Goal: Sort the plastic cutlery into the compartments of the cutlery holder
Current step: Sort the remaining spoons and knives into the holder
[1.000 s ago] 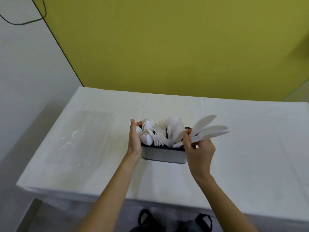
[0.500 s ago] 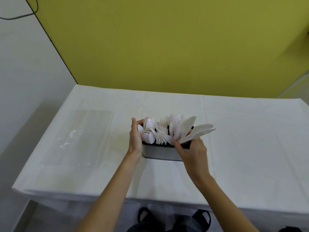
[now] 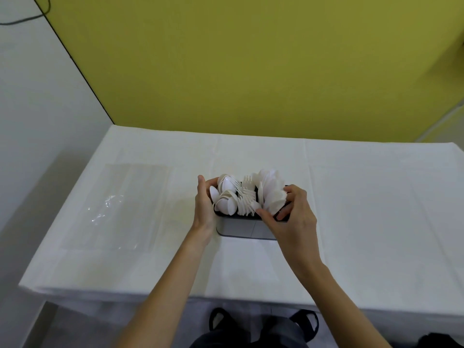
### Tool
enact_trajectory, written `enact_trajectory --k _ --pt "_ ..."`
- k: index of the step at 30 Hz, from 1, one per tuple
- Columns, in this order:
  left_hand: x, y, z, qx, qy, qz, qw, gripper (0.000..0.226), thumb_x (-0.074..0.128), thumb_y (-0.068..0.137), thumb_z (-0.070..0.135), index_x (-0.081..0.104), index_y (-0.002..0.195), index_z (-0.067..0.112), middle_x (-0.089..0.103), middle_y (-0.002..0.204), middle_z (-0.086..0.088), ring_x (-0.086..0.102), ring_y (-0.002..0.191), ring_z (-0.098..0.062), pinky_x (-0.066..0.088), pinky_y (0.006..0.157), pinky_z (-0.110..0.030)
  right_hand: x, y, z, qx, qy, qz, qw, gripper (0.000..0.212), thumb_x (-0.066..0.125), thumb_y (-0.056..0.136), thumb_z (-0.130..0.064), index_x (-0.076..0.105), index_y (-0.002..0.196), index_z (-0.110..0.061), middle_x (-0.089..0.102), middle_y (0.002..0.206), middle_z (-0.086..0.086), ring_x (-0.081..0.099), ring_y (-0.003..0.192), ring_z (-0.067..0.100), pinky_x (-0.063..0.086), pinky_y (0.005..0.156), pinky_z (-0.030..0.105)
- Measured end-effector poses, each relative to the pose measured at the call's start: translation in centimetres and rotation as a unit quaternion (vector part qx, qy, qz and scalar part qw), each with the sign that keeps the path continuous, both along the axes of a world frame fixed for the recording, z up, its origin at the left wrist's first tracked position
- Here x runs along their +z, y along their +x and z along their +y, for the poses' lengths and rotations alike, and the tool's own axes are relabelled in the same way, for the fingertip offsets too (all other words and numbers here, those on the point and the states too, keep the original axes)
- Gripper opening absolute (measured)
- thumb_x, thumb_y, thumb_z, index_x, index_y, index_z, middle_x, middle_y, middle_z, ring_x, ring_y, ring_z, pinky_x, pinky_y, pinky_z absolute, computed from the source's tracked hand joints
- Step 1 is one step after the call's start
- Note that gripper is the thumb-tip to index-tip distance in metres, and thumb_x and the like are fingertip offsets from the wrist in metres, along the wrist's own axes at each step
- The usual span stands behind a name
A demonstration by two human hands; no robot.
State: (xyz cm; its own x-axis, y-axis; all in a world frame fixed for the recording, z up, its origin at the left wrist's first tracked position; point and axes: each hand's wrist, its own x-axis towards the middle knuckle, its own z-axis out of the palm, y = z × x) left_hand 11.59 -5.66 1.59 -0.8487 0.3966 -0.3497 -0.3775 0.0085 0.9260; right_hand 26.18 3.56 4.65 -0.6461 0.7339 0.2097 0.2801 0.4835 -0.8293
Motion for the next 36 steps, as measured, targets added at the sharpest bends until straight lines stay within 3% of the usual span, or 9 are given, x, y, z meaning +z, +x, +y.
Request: enact_trajectory --k 5,8,14,18,23,26,29,32,36 --pt "0.4 0.1 -0.2 -0.008 0.004 -0.002 1.0 0.062 0.014 0.102 0.047 0.063 0.112 0.012 0.069 0.107 -0.009 0.063 0.093 -0.014 0.045 0.073 -0.02 1.3 0.8 0.7 0.018 0.098 0.001 0.995 0.062 0.081 0.072 -0.031 0.042 0.121 -0.022 0.045 0.103 -0.018 0.05 0.083 0.004 0.045 0.073 0.018" --pt "0.2 0.2 -0.5 -0.009 0.003 0.002 1.0 0.059 0.013 0.102 0.049 0.065 0.105 0.02 0.07 0.105 -0.004 0.063 0.097 -0.012 0.044 0.078 -0.022 1.8 0.6 1.1 0.068 0.204 0.032 0.976 0.068 0.078 0.076 -0.021 0.037 0.131 -0.019 0.044 0.131 -0.004 0.052 0.114 0.018 0.046 0.092 0.031" --pt "0.1 0.1 -0.5 -0.021 0.009 -0.008 1.0 0.063 0.012 0.101 0.051 0.065 0.108 0.017 0.071 0.106 -0.006 0.064 0.096 -0.014 0.045 0.077 -0.024 2.0 -1.9 1.3 0.236 0.332 0.019 0.913 0.072 0.066 0.086 -0.004 0.025 0.143 -0.02 0.028 0.153 0.009 0.032 0.141 0.027 0.035 0.11 0.048" --pt "-0.2 -0.1 -0.7 -0.039 0.012 -0.017 0.999 0.071 0.011 0.099 0.056 0.062 0.119 0.011 0.071 0.111 -0.011 0.067 0.1 -0.017 0.049 0.084 -0.028 2.9 -4.0 1.7 0.31 0.42 -0.032 0.852 0.077 0.064 0.08 0.009 0.03 0.143 -0.02 0.035 0.152 0.005 0.034 0.14 0.023 0.036 0.11 0.038" --pt "-0.1 -0.1 -0.6 -0.025 0.023 -0.019 0.999 0.066 0.01 0.101 0.05 0.063 0.111 0.012 0.069 0.109 -0.009 0.064 0.099 -0.015 0.047 0.079 -0.022 3.0 -3.2 2.6 0.273 0.391 0.006 0.879 0.036 0.061 0.086 0.0 0.06 0.122 -0.006 0.063 0.123 0.009 0.059 0.111 0.022 0.054 0.08 0.036" --pt "0.0 -0.1 -0.5 -0.01 0.018 -0.017 1.0 0.065 0.011 0.101 0.05 0.064 0.109 0.014 0.067 0.117 -0.012 0.06 0.113 -0.022 0.045 0.09 -0.027 1.8 -1.8 2.9 0.243 0.4 0.027 0.883 0.027 0.062 0.087 0.001 0.065 0.114 0.001 0.065 0.118 0.013 0.062 0.108 0.026 0.051 0.089 0.037" --pt "-0.1 0.0 -0.5 -0.007 0.017 -0.016 1.0 0.064 0.012 0.101 0.05 0.064 0.106 0.015 0.067 0.119 -0.014 0.059 0.114 -0.023 0.045 0.089 -0.027 0.3 -1.0 2.5 0.228 0.403 0.014 0.886 0.023 0.062 0.089 -0.003 0.067 0.111 0.001 0.064 0.122 0.013 0.061 0.115 0.027 0.049 0.096 0.042" --pt "-0.1 0.1 -0.5 -0.01 0.024 -0.014 1.0 0.063 0.012 0.101 0.05 0.064 0.107 0.014 0.067 0.118 -0.014 0.061 0.108 -0.021 0.045 0.084 -0.025 -1.0 -0.7 1.8 0.231 0.392 -0.019 0.89 0.028 0.06 0.091 -0.008 0.065 0.118 0.0 0.057 0.133 0.011 0.05 0.129 0.026 0.039 0.108 0.043" --pt "-0.1 0.1 -0.6 -0.004 0.025 -0.017 1.0 0.065 0.011 0.101 0.051 0.065 0.11 0.015 0.068 0.118 -0.012 0.06 0.114 -0.022 0.044 0.096 -0.031 -0.1 -0.5 1.1 0.218 0.409 -0.048 0.885 0.043 0.053 0.094 -0.021 0.053 0.132 0.0 0.043 0.146 0.011 0.034 0.14 0.027 0.03 0.113 0.048"
